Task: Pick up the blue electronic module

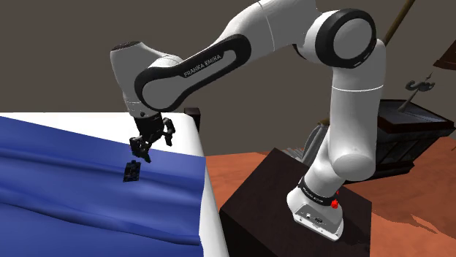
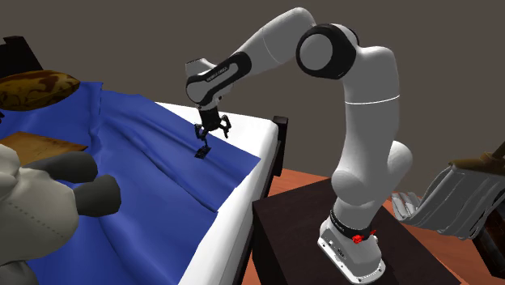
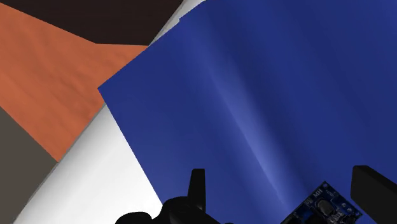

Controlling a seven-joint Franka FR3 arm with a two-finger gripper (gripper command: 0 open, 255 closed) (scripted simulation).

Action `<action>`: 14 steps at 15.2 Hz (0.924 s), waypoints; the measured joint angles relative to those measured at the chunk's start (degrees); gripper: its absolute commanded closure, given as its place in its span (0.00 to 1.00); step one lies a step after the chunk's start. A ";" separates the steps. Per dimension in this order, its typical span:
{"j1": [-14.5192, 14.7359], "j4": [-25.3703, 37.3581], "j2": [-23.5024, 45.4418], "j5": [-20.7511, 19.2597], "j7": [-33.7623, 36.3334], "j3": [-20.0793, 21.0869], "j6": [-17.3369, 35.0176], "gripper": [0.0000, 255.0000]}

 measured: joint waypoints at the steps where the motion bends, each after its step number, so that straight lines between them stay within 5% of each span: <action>1: 1.08 2.45 2.27 -1.00 1.13 -0.16 -0.48 0.00; 8: 8.58 23.11 19.30 -6.68 5.49 -2.57 -5.60 0.00; 14: 9.66 24.92 23.26 -7.75 6.20 -3.34 -3.64 0.00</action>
